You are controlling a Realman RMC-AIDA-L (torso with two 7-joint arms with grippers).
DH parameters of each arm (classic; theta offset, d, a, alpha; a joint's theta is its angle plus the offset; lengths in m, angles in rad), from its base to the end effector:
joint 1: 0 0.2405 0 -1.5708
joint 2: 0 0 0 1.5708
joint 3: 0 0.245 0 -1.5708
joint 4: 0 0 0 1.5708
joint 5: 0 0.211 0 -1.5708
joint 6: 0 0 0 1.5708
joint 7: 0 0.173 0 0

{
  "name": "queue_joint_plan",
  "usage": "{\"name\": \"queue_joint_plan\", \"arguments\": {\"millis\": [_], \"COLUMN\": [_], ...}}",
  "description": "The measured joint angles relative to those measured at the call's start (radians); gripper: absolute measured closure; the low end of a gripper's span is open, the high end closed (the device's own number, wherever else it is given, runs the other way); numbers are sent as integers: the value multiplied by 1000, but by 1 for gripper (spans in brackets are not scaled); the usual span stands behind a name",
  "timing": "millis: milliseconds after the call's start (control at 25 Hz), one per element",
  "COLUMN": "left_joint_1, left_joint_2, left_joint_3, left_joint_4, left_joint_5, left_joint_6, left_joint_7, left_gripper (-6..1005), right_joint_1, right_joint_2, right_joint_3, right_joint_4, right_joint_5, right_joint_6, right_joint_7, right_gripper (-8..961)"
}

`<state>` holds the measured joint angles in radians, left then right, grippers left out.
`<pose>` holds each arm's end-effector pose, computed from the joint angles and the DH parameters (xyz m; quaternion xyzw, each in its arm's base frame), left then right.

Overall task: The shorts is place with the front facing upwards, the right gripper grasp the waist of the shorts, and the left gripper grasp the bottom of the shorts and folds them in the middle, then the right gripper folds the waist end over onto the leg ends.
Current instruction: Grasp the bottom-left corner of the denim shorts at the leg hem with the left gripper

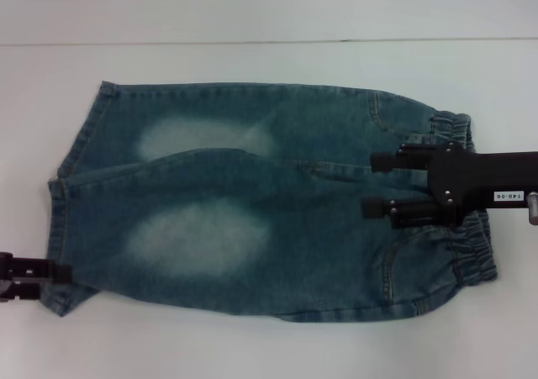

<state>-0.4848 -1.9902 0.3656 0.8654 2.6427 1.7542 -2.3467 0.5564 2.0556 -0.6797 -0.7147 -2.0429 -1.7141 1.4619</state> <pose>-0.3447 0.2836 0.0544 -0.7182 -0.6847 -0.0651 0.1060 0.2260 0.3271 -0.0043 -0.9476 0.2001 0.2407 0.0647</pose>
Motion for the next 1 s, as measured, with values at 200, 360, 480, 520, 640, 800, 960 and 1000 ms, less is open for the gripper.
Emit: {"name": "queue_joint_plan", "arguments": {"millis": [200, 360, 480, 520, 640, 800, 960, 1000], "left_joint_1": [0, -7, -8, -9, -14, -21, -25, -25], "left_joint_2": [-3, -4, -4, -4, -4, -7, -8, -8], "left_joint_3": [15, 24, 29, 29, 29, 30, 56, 64], "left_joint_4": [-1, -15, -15, -15, -16, -21, -32, -35], "left_joint_5": [0, 0, 0, 0, 0, 0, 0, 0], "left_joint_6": [-7, -9, -10, -10, -11, -12, -22, -25], "left_joint_7": [-1, -1, -1, -1, 0, 3, 9, 13], "left_gripper": [202, 202, 201, 203, 208, 216, 223, 225], "right_joint_1": [3, 4, 4, 3, 2, 1, -3, -3], "right_joint_2": [1, 2, 4, 5, 6, 6, 6, 6], "right_joint_3": [-1, -2, -3, -3, -3, -1, 4, 4], "right_joint_4": [0, 0, 1, 1, 1, 1, 2, 2], "right_joint_5": [0, -1, -1, -1, -1, -1, -1, -1], "right_joint_6": [0, -4, -6, -6, -7, -7, -7, -7], "right_joint_7": [0, 0, -4, -5, -7, -7, -8, -8], "right_gripper": [87, 87, 87, 87, 87, 87, 87, 87]}}
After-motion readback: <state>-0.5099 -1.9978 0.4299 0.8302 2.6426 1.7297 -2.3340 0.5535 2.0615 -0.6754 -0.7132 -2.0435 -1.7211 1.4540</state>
